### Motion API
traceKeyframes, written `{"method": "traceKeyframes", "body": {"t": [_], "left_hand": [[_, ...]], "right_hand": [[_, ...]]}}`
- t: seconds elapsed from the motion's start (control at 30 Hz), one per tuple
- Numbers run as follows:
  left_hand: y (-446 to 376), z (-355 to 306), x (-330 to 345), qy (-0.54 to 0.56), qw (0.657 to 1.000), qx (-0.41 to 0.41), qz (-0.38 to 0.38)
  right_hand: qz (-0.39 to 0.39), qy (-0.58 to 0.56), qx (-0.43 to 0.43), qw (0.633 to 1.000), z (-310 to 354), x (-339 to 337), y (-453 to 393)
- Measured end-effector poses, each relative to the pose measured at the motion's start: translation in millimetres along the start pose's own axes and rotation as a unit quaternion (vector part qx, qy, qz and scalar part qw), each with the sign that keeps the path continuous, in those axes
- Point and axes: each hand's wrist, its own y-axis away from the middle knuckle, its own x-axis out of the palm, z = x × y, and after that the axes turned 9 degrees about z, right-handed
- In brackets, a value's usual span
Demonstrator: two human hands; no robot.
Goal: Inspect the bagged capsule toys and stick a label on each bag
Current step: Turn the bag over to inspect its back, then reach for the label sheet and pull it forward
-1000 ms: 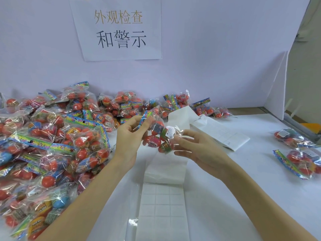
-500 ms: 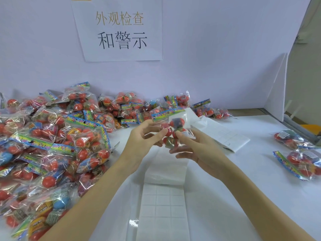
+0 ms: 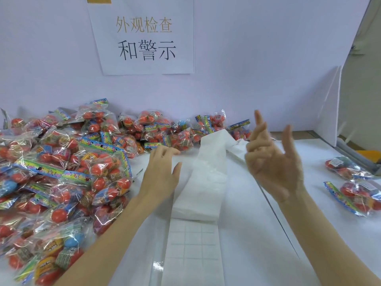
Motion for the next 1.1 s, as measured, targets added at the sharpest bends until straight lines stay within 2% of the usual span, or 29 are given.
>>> {"method": "traceKeyframes", "body": {"t": [0.07, 0.2, 0.43, 0.6, 0.67, 0.8, 0.9, 1.0, 1.1], "left_hand": [[1.9, 6.6, 2.0, -0.105, 0.994, 0.019, 0.017], [-0.8, 13.5, 4.0, -0.175, 0.980, -0.021, 0.087], [-8.1, 20.1, 5.6, -0.137, 0.964, -0.066, 0.218], [-7.5, 19.9, 6.3, -0.133, 0.980, -0.066, 0.130], [-8.1, 19.0, 7.0, -0.107, 0.985, -0.062, 0.116], [-7.1, 19.6, 7.0, -0.209, 0.968, -0.073, 0.116], [-6.9, 20.2, 5.6, -0.146, 0.985, -0.048, 0.078], [-5.2, 18.2, 6.3, -0.047, 0.994, -0.048, 0.091], [-3.2, 18.7, 7.9, -0.039, 0.995, -0.030, 0.088]], "right_hand": [[-0.076, 0.093, 0.015, 0.993, -10.1, -6.1, -4.8], [-0.140, 0.143, 0.061, 0.978, -22.3, -13.4, -8.4], [-0.181, 0.188, 0.100, 0.960, -33.0, -20.6, -12.2], [-0.193, 0.199, 0.112, 0.954, -34.9, -22.6, -11.4], [-0.197, 0.201, 0.115, 0.953, -35.1, -22.7, -11.9], [-0.201, 0.203, 0.115, 0.951, -35.8, -23.4, -12.4], [-0.204, 0.205, 0.118, 0.950, -37.0, -23.4, -13.1], [-0.208, 0.211, 0.118, 0.948, -37.2, -25.2, -12.9], [-0.214, 0.224, 0.122, 0.943, -39.1, -26.8, -12.9]]}}
